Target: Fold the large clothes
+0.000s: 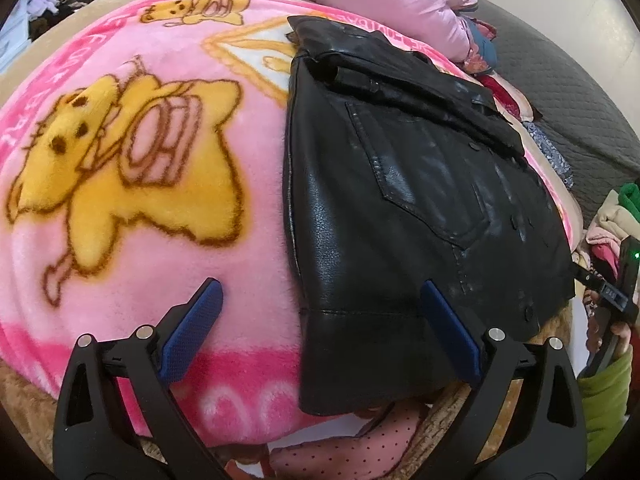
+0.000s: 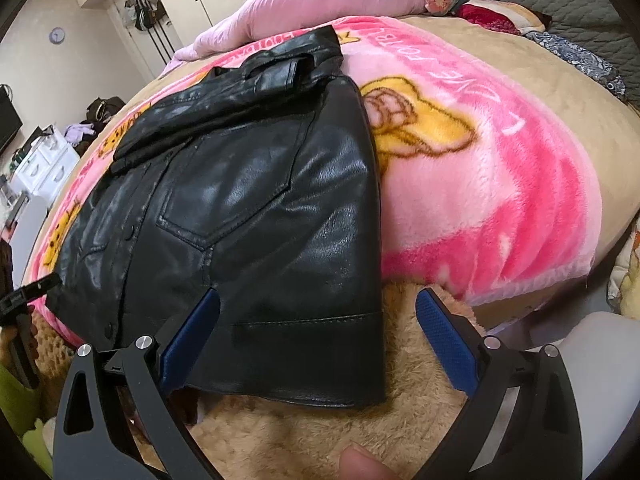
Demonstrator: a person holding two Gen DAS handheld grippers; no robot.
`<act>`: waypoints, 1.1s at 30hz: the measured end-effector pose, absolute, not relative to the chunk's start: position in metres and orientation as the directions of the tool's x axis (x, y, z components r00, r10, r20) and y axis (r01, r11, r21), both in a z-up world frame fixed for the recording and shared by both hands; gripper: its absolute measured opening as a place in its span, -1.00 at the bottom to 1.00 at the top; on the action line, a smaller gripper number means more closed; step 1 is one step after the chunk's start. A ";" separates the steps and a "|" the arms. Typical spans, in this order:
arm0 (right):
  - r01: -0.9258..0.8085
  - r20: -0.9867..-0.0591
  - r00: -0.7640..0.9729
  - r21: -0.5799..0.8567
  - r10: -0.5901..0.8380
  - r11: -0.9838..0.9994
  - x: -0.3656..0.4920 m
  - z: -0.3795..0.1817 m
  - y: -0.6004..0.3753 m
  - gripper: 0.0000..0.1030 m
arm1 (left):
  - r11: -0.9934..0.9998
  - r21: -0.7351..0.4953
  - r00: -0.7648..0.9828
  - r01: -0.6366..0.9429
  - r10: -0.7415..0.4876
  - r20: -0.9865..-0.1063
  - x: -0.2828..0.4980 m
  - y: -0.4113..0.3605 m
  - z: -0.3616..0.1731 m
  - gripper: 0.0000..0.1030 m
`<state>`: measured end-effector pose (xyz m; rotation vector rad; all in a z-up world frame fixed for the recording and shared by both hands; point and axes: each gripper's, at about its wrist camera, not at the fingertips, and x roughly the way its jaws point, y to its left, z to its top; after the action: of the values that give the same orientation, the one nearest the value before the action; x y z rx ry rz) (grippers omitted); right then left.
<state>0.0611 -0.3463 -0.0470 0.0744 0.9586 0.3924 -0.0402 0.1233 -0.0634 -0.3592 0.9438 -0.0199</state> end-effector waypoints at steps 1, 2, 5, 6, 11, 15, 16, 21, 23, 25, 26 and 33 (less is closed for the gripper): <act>-0.297 -0.782 0.506 0.238 0.364 0.925 0.062 -0.049 -0.346 0.89 | 0.942 -0.304 0.590 -0.139 -0.168 -0.790 -0.040 0.123 -0.064 0.77; -0.301 -0.782 0.502 0.242 0.369 0.922 0.062 -0.051 -0.345 0.89 | 0.946 -0.295 0.589 -0.138 -0.161 -0.792 -0.039 0.121 -0.064 0.77; -0.322 -0.784 0.499 0.228 0.369 0.919 0.064 -0.055 -0.340 0.69 | 0.952 -0.275 0.592 -0.133 -0.146 -0.793 -0.036 0.119 -0.064 0.68; -0.333 -0.782 0.500 0.224 0.373 0.916 0.064 -0.056 -0.338 0.52 | 0.953 -0.273 0.593 -0.132 -0.144 -0.792 -0.035 0.119 -0.064 0.62; -0.346 -0.789 0.450 0.277 0.418 0.896 0.075 -0.069 -0.337 0.48 | 0.948 -0.290 0.606 -0.132 -0.154 -0.781 -0.037 0.120 -0.059 0.40; -0.362 -0.789 0.423 0.304 0.446 0.881 0.080 -0.072 -0.332 0.32 | 0.953 -0.276 0.591 -0.127 -0.151 -0.792 -0.031 0.117 -0.061 0.39; -0.360 -0.793 0.421 0.300 0.441 0.883 0.081 -0.073 -0.330 0.32 | 0.954 -0.270 0.589 -0.127 -0.146 -0.795 -0.030 0.116 -0.062 0.39; -0.354 -0.785 0.428 0.311 0.448 0.882 0.079 -0.070 -0.333 -0.27 | 0.976 -0.185 0.605 -0.112 -0.081 -0.792 -0.023 0.103 -0.056 -0.26; -0.350 -0.771 0.447 0.316 0.454 0.882 0.076 -0.062 -0.337 -0.65 | 0.979 -0.187 0.617 -0.086 -0.096 -0.781 -0.022 0.098 -0.051 -0.60; -0.368 -0.742 0.474 0.323 0.475 0.872 0.067 -0.050 -0.340 -0.74 | 0.982 -0.174 0.616 -0.071 -0.093 -0.782 -0.022 0.095 -0.050 -0.67; -0.377 -0.732 0.487 0.316 0.477 0.871 0.062 -0.045 -0.341 -0.75 | 0.979 -0.188 0.618 -0.073 -0.103 -0.779 -0.024 0.097 -0.050 -0.69; -0.374 -0.648 0.494 0.443 0.579 0.815 0.038 -0.032 -0.365 -0.82 | 0.949 -0.311 0.648 -0.045 -0.209 -0.732 -0.045 0.112 -0.033 -0.83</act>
<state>0.0376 -0.3647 -0.0322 0.2580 0.8804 0.5856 -0.0455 0.1121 -0.0334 -0.3161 0.8640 -0.0951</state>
